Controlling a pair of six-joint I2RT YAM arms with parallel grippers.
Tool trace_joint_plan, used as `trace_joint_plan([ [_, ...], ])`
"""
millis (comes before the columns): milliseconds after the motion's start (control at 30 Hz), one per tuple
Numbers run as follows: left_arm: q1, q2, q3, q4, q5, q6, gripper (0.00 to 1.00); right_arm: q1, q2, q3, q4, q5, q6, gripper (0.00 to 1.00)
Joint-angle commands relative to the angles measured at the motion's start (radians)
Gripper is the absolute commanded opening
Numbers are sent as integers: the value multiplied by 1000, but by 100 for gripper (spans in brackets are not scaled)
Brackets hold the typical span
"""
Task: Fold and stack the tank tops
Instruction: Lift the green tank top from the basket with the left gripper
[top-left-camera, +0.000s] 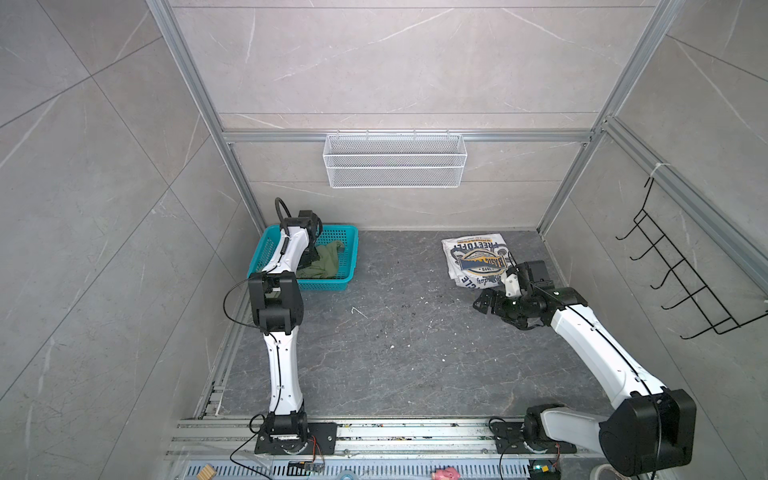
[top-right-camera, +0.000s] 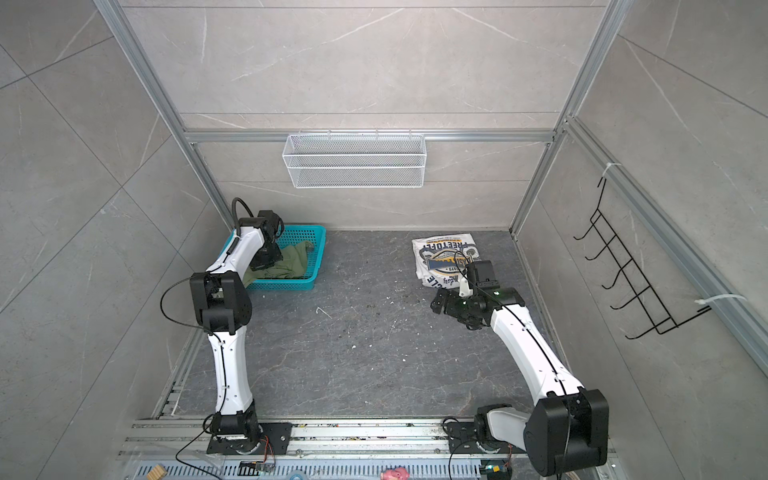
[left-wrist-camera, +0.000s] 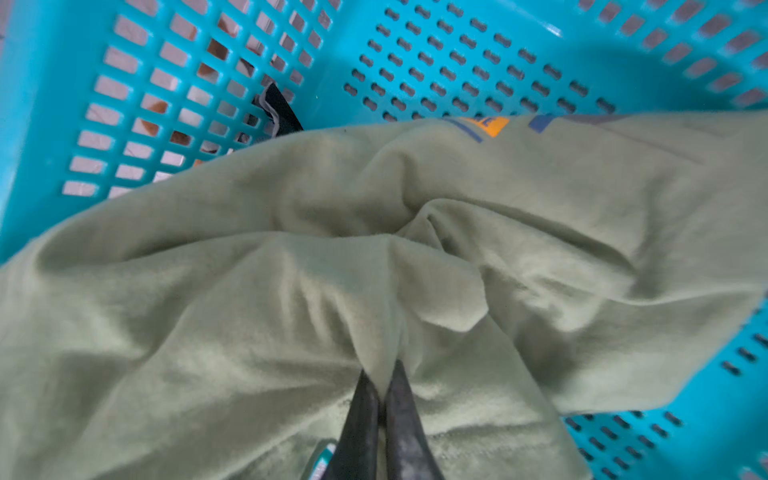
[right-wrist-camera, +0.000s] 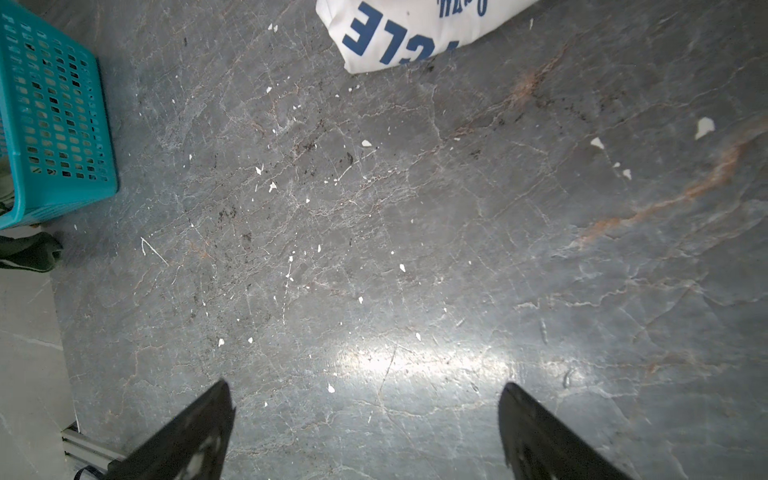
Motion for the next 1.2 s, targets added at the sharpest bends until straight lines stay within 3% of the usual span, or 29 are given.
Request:
trace_joint_plan([
  [0,0,-194,7,50,-24,12,0,5,-21,-6,-12,20,14,99],
  [233,-74,-516,-57,211,-43,124,0,5,-56,-6,-18,-1,23,100],
  [533,-350,-784,-1,387,-25,313,0,5,-102,-13,-31,-8,36,99],
  [667,-476,-837,75,426,97,320,0,4,-125,-12,-38,-10,36,100],
  [867,-585,-845,114,425,345,202,0,5,-173,-12,-36,-1,48,100],
  [967,-587,-897,-58,467,397,101,0,5,-190,-10,-34,10,57,100],
  [1067,-586,-996,-409,524,300,39,0,5,-190,-10,-38,14,58,100],
  [1100,-583,-1027,-556,526,218,14,1,4,-190,-12,-38,14,59,100],
  [1167,-553,-1026,-757,433,100,-73,28,4,-190,-14,-42,10,56,100],
])
